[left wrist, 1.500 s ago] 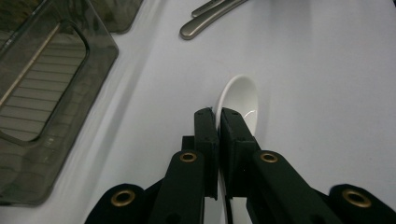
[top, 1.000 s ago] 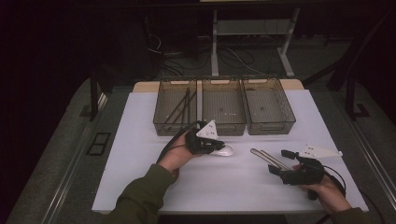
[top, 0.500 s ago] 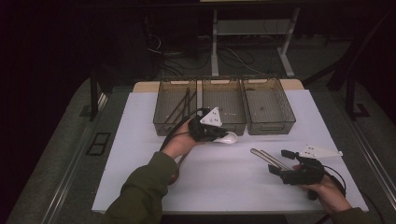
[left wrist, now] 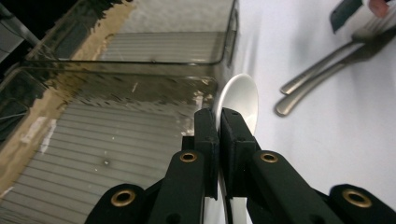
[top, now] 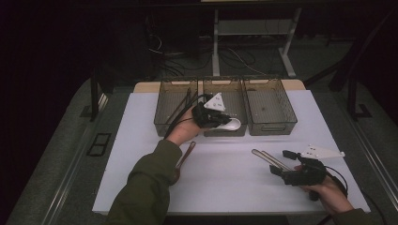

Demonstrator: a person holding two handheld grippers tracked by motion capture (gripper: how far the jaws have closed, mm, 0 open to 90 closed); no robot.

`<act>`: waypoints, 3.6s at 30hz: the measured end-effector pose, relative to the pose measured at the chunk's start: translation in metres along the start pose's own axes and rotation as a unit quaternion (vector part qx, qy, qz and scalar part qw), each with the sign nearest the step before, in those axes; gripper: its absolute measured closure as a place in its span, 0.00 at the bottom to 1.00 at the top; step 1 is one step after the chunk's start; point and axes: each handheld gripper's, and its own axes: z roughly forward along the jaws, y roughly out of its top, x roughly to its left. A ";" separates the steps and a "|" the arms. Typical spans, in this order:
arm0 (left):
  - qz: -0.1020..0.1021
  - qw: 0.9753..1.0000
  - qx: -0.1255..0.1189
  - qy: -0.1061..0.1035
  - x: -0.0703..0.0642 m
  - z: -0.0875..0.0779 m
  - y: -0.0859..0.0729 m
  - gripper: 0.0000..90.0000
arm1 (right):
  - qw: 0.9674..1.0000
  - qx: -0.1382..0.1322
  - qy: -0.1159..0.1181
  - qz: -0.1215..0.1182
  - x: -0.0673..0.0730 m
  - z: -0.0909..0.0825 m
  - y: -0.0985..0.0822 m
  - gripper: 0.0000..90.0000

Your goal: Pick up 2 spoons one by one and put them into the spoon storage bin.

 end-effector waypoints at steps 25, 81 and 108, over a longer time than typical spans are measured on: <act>0.003 1.000 0.013 0.020 0.034 0.048 0.009 0.94 | 1.000 -0.004 0.002 0.007 0.000 -0.001 0.000 0.17; -0.209 0.973 0.036 0.094 -0.051 -0.065 -0.118 0.85 | 1.000 -0.001 -0.003 0.003 0.001 0.000 -0.001 0.17; -0.215 0.970 0.089 0.065 -0.061 -0.051 -0.147 0.98 | 1.000 0.010 0.003 0.002 0.001 0.002 0.001 0.17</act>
